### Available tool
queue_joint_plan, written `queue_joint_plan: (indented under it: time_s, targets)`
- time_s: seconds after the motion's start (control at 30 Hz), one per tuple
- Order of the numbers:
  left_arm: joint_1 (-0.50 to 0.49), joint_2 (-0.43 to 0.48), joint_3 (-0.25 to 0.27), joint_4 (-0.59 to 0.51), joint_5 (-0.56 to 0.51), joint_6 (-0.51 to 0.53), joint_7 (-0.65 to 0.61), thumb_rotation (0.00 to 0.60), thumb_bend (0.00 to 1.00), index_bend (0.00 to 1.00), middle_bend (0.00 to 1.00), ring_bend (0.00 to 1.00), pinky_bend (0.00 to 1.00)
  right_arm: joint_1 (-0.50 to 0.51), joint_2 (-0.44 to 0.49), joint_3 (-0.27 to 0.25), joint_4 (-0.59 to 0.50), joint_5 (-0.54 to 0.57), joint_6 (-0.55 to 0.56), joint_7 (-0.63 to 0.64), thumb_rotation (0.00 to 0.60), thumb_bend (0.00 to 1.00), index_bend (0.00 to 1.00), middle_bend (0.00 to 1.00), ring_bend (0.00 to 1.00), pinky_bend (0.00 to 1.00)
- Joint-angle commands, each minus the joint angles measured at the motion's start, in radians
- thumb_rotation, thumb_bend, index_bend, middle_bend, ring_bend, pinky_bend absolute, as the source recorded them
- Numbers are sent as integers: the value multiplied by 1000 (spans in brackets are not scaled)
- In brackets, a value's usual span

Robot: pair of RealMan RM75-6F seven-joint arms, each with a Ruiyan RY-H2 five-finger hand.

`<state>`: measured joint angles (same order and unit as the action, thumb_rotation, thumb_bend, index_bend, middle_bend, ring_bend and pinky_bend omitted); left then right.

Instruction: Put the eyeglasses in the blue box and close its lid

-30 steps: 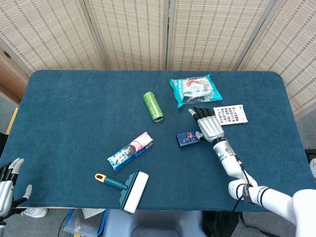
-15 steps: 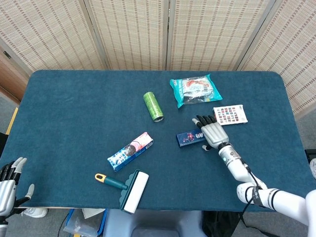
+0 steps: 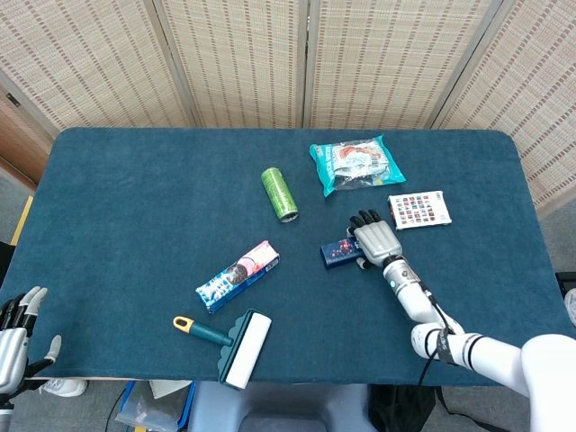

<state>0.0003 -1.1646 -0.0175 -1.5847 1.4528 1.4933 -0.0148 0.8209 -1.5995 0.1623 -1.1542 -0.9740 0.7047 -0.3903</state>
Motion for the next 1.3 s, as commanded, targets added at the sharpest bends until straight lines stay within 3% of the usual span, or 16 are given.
queue_joint_plan:
  time_s: [0.03,0.13,0.17,0.2,0.3,0.37,0.63,0.93,1.17,1.3]
  targets:
    - [0,-1,0,1,0,0,0,600,401,0,0,0,0,-1,-8,-3,11,-13,7,16,600,340,523,183,0,0]
    - [-1,-1,-1,1,-1,-1,1,600,401,0,0,0,0,-2,-3,-9,8,-21,6,22,600,331,521,181,0,0]
    - [-1,-1,-2,1,-1,-1,2,600,401,0,0,0,0,-4,2,-10,2,-25,8,27,600,308,473,165,0,0]
    - [-2,-1,-3,0,-1,-1,3,600,401,0,0,0,0,-6,7,-11,-6,-27,9,32,600,289,419,151,0,0]
    - [-8,-1,-6,-1,-1,-7,6,600,401,0,0,0,0,-12,27,-9,-34,-29,16,45,600,212,97,71,0,0]
    - [-13,-2,-9,-2,-1,-11,6,600,401,0,0,0,0,-20,46,-7,-63,-40,30,60,600,199,0,37,0,0]
    - [-28,-5,-19,-1,0,-18,11,600,401,0,0,0,0,-120,169,-25,-235,-118,196,109,600,199,0,11,0,0]
    - [-51,-8,-42,-22,1,-15,46,600,401,0,0,0,0,-354,322,-101,-463,-237,567,96,600,253,24,84,0,0]
    - [-67,-13,-56,-49,-4,-15,80,600,401,0,0,0,0,-546,391,-183,-511,-364,811,157,600,263,106,127,0,0]
    - [-72,-18,-60,-61,-1,-8,102,600,401,0,0,0,0,-622,419,-209,-520,-407,891,183,600,264,117,134,0,0]
